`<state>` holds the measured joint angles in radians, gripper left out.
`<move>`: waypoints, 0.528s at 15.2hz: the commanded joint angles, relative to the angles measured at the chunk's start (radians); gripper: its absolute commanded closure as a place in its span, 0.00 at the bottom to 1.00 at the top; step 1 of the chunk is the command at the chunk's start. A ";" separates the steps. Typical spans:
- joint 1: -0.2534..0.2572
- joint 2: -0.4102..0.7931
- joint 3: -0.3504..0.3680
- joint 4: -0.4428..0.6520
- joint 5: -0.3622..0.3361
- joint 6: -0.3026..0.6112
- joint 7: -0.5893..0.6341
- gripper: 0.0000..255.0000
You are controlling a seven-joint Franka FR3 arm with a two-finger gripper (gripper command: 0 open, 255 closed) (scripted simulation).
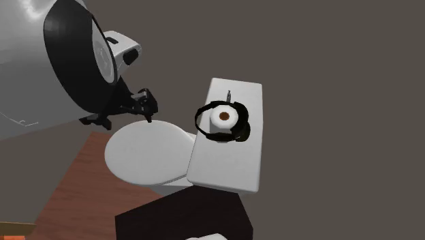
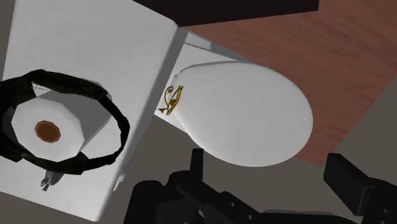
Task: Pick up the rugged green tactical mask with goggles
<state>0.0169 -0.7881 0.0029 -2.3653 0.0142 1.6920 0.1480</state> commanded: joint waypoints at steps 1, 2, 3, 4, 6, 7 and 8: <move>0.000 0.000 0.000 0.000 0.000 0.000 0.000 0.00; -0.008 0.012 -0.016 -0.010 -0.011 0.015 -0.016 0.00; -0.015 0.025 -0.032 -0.020 -0.022 0.030 -0.032 0.00; -0.023 0.040 -0.047 -0.028 -0.033 0.046 -0.048 0.00; -0.038 0.072 -0.079 -0.042 -0.056 0.078 -0.079 0.00; -0.046 0.089 -0.095 -0.047 -0.066 0.094 -0.094 0.00; -0.053 0.108 -0.111 -0.052 -0.077 0.110 -0.109 0.00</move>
<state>-0.0289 -0.6967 -0.0923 -2.4048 -0.0519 1.7800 0.0540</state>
